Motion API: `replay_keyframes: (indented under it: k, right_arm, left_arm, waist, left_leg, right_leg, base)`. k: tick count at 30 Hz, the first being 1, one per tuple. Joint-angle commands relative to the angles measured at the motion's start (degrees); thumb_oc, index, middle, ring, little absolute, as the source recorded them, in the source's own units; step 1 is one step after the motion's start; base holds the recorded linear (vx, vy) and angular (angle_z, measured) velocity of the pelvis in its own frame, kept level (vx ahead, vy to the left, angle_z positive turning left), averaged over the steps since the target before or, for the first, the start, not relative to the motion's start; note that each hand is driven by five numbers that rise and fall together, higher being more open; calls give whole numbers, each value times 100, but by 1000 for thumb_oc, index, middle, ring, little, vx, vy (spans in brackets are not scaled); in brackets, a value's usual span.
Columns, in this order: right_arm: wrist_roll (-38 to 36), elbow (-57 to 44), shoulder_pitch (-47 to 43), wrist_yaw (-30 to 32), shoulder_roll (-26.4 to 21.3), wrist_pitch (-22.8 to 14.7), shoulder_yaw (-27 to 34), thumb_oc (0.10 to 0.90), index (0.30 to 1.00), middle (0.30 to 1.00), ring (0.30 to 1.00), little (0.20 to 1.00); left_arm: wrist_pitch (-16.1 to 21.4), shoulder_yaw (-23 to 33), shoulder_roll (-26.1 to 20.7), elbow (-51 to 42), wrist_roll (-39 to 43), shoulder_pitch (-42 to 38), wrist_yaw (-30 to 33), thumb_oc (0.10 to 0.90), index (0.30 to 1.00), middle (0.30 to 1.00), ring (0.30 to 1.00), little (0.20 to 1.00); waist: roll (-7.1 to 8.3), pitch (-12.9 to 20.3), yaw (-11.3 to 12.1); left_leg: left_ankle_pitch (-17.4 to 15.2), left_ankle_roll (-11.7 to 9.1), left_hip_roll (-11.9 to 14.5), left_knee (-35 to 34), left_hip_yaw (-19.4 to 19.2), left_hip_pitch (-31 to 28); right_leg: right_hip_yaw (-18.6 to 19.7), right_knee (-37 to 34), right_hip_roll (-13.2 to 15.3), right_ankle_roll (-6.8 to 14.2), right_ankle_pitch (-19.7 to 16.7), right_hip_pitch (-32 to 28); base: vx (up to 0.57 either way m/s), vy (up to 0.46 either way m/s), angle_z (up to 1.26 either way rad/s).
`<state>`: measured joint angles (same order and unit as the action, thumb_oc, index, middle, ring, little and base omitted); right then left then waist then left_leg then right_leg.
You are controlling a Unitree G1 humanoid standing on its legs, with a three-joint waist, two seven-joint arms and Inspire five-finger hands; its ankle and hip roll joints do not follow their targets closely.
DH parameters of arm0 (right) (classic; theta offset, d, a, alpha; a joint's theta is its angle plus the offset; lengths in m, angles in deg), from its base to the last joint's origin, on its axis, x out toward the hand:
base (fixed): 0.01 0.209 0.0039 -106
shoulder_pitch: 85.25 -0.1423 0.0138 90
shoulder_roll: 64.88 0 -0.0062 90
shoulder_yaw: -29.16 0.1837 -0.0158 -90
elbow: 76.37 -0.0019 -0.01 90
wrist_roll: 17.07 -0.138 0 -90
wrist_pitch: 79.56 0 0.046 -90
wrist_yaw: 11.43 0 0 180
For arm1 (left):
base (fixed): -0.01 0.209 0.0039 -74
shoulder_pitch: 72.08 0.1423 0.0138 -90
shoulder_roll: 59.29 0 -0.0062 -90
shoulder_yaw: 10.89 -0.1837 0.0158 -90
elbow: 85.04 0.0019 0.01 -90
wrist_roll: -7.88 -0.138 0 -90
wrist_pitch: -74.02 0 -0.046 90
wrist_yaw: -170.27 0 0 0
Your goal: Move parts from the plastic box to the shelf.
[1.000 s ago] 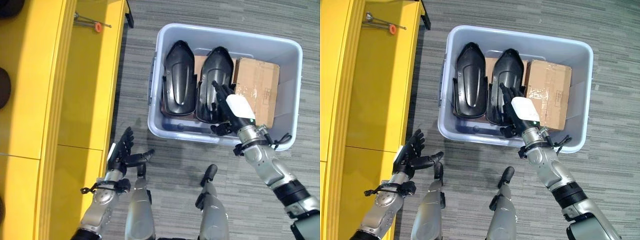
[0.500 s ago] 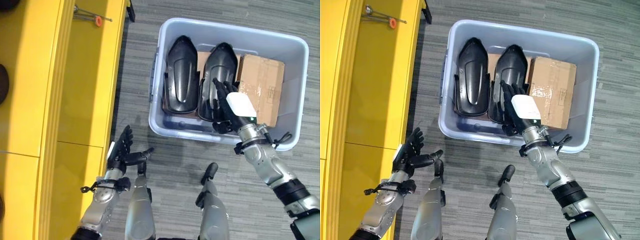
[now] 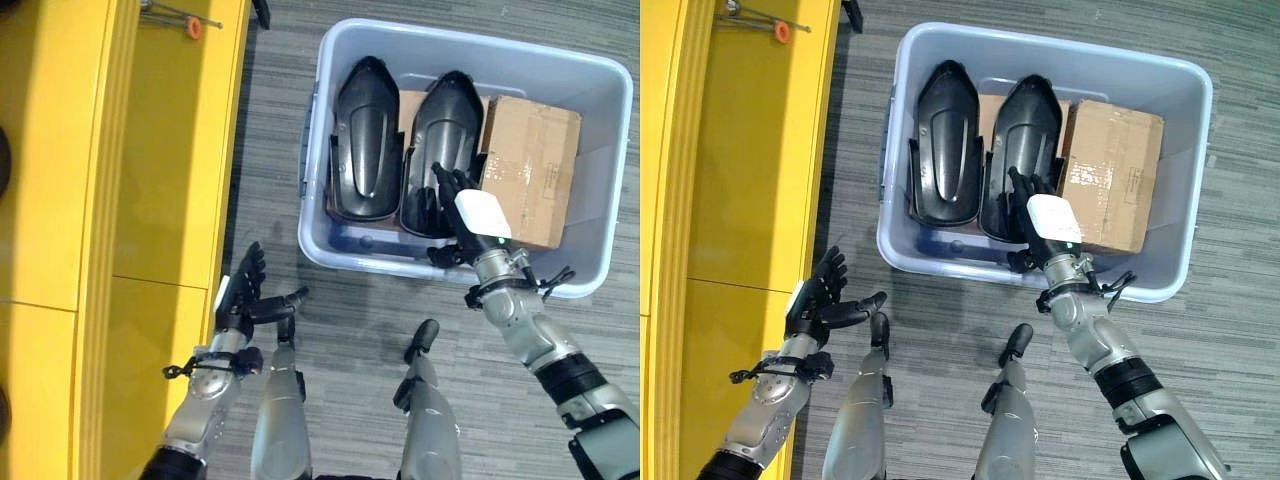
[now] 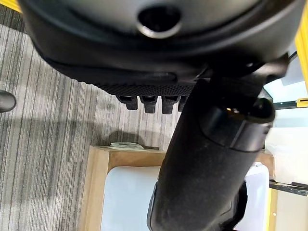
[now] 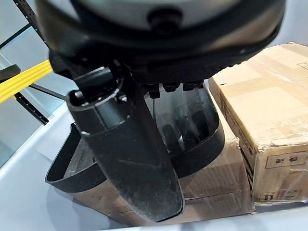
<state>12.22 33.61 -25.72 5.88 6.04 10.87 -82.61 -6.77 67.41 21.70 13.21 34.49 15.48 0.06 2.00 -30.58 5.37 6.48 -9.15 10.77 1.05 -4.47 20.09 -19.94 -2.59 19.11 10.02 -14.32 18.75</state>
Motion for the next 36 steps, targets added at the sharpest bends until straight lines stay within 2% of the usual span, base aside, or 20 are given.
replay_keyframes:
  k: [1,14,21,22,23,24,30,36]
  right_arm:
    - [76,-173,-613,442,-152,-146,-3,900,1000,1000,1000,1000]
    - [142,98,-939,641,-35,-46,-94,900,1000,1000,1000,1000]
    - [46,1148,-1043,684,328,61,-390,900,1000,1000,1000,1000]
    - [49,1448,-1077,618,401,75,-504,625,616,616,616,616]
    - [47,1457,-1082,622,404,72,-508,625,616,616,616,616]
    - [58,1673,-1106,557,450,72,-632,400,300,300,300,300]
    - [-35,2091,-980,396,617,70,-801,400,300,300,300,300]
    - [-31,2075,-807,369,701,54,-847,400,300,300,300,300]
  left_arm:
    - [581,-42,-93,-706,-24,25,109,900,1000,1000,1000,1000]
    - [633,-74,-76,-772,-4,-21,223,900,1000,1000,1000,1000]
    - [652,-127,-41,-732,91,-37,261,900,1000,1000,1000,1000]
    - [659,-157,-42,-723,107,-41,242,900,1000,1000,1000,1000]
    - [659,-154,-42,-723,107,-41,242,900,1000,1000,1000,1000]
    - [663,-168,-40,-719,119,-55,240,900,1000,1000,1000,1000]
    - [654,-151,-24,-635,131,-29,237,900,1000,1000,1000,1000]
    - [637,-160,-34,-630,138,-41,243,900,1000,1000,1000,1000]
  waist:
    - [-32,78,81]
    - [-109,78,120]
    - [-200,78,213]
    - [-222,78,235]
    - [-222,78,232]
    - [-225,78,246]
    - [-252,78,279]
    - [-236,78,250]
  left_leg:
    - [197,209,19,-58,2,28]
    - [220,230,-29,11,83,442]
    - [200,257,-64,27,125,574]
    - [200,260,-73,24,136,571]
    - [200,260,-72,23,136,570]
    - [204,260,-71,11,136,561]
    - [223,261,-76,-53,155,475]
    - [219,257,-50,-98,124,307]
  right_leg:
    - [225,1086,534,378,227,170]
    - [219,1176,572,369,228,532]
    - [152,1245,586,370,247,621]
    - [150,1250,594,369,246,612]
    - [150,1250,594,369,246,612]
    - [149,1242,594,369,241,601]
    - [91,1228,586,371,252,508]
    - [126,1213,566,374,269,418]
  base:
    - [0,0,0]
    - [-1,0,1]
    - [5,7,7]
    - [2,10,4]
    - [3,12,4]
    - [0,0,0]
    - [0,0,0]
    - [0,0,0]
